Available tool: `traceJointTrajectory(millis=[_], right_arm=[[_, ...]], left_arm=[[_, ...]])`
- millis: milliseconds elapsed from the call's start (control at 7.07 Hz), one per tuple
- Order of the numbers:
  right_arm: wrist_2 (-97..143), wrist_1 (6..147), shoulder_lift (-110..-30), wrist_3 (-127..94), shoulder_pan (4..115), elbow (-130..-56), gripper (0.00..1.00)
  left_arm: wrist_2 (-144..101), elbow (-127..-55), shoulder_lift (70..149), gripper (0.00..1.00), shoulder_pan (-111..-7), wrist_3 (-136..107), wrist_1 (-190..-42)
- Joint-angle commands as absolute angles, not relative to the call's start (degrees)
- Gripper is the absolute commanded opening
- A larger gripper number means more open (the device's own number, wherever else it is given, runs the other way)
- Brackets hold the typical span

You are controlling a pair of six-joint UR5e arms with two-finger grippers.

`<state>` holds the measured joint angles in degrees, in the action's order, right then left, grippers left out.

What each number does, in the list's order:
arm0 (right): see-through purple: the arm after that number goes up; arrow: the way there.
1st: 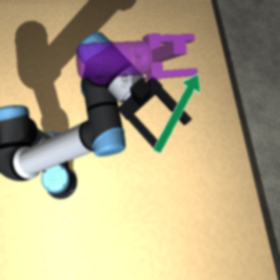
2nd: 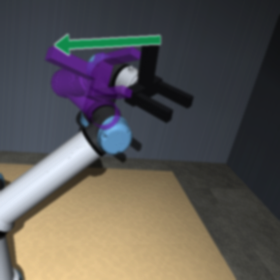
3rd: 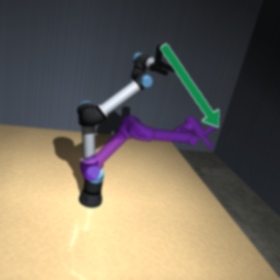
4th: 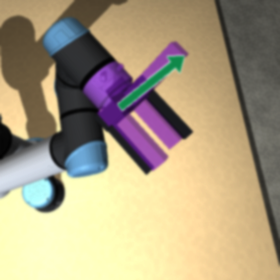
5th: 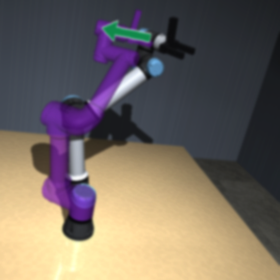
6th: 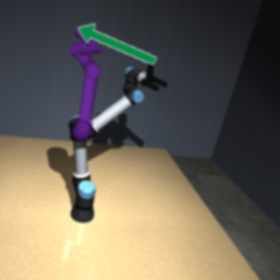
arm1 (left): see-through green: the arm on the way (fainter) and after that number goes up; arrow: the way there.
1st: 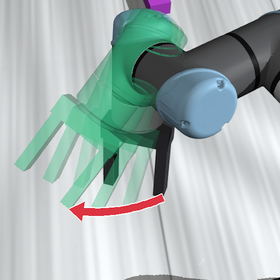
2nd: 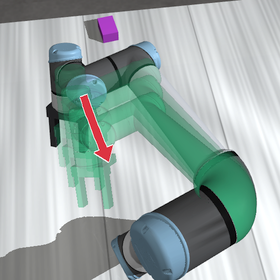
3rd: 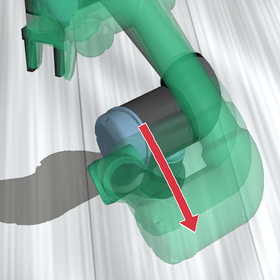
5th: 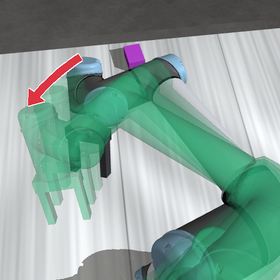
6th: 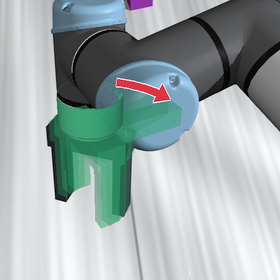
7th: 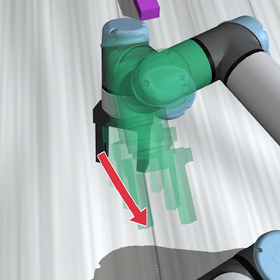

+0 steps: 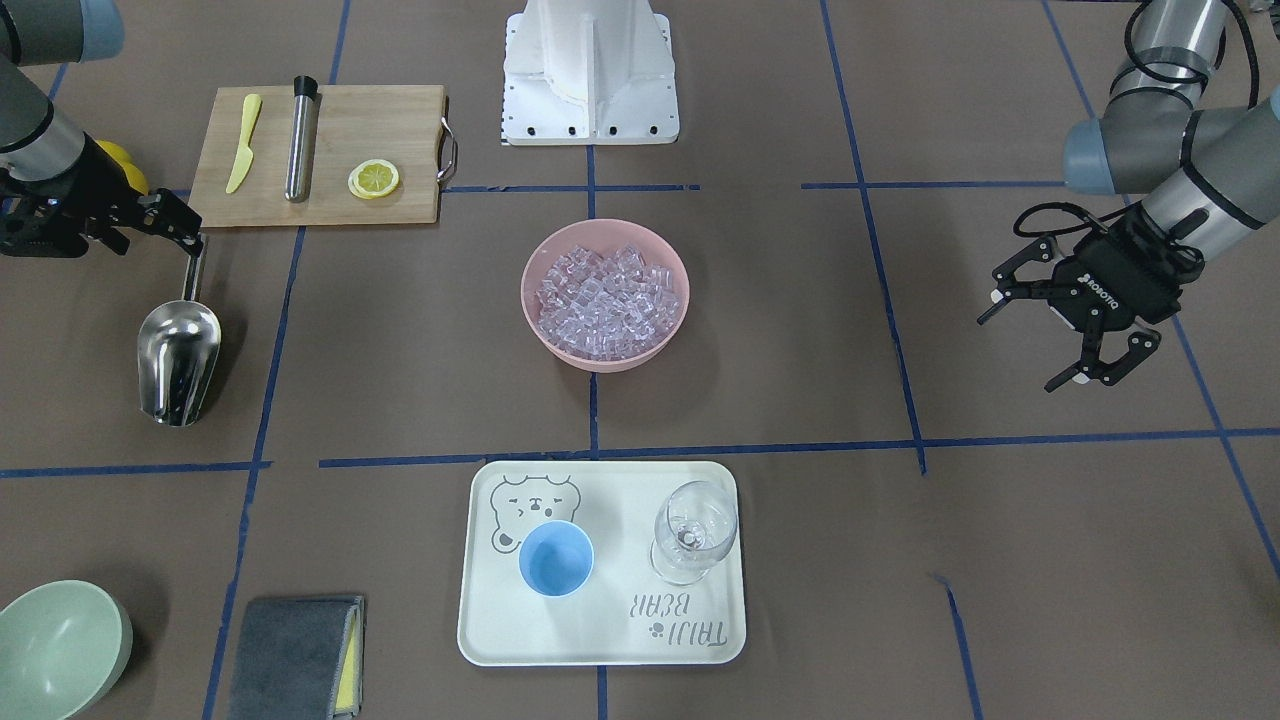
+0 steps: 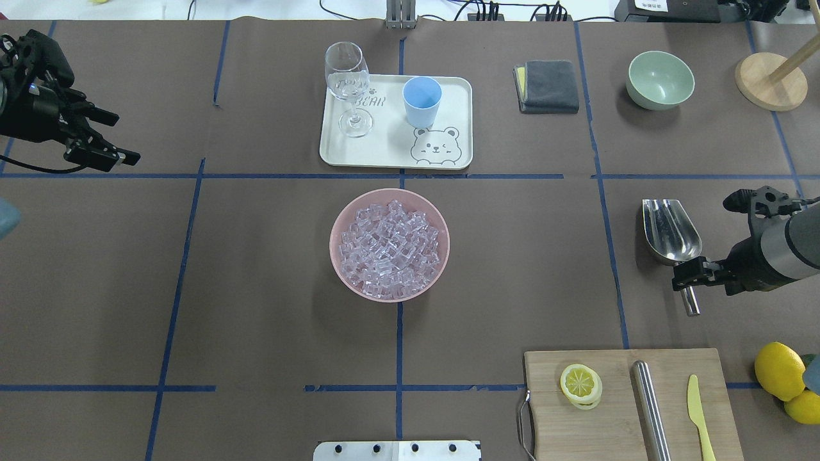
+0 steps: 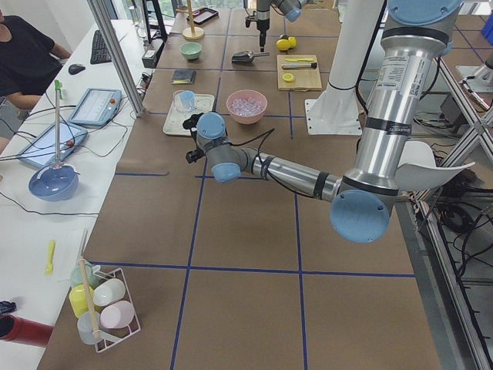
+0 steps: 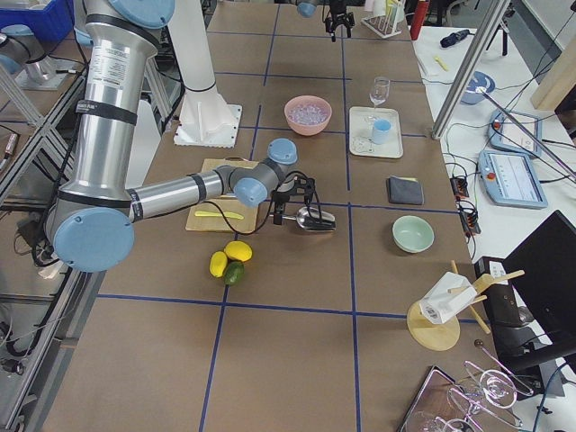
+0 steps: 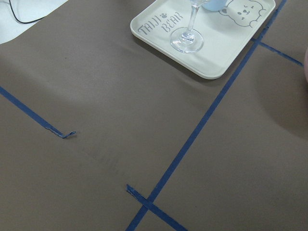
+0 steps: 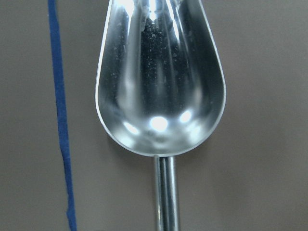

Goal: Put ice in cup with scoop
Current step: 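Reach the right gripper down to the silver scoop handle and grasp it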

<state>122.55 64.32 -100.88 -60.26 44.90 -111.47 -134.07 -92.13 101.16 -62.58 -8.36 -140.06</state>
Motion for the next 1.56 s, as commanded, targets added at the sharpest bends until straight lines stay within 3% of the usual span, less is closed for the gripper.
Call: traceJointTrajectory(millis=[0, 424, 990, 1414], right_arm=[[122.3, 64.5, -97.8, -60.3, 44.4, -107.6, 1.00], [122.5, 64.5, -97.5, -60.5, 43.3, -105.8, 0.99], [122.9, 64.5, -97.3, -60.7, 42.7, -105.9, 0.54], [123.0, 64.5, -97.3, -60.6, 42.7, -105.8, 0.33]], left_arm=[[-134.0, -92.0, 101.2, 1.00, -62.6, -8.4, -140.1], [-134.1, -92.1, 101.2, 1.00, -62.5, -8.3, -140.1], [-134.0, -92.4, 101.0, 1.00, -62.5, -8.3, -140.0], [-134.0, -92.3, 101.0, 1.00, -62.5, -8.3, -140.0]])
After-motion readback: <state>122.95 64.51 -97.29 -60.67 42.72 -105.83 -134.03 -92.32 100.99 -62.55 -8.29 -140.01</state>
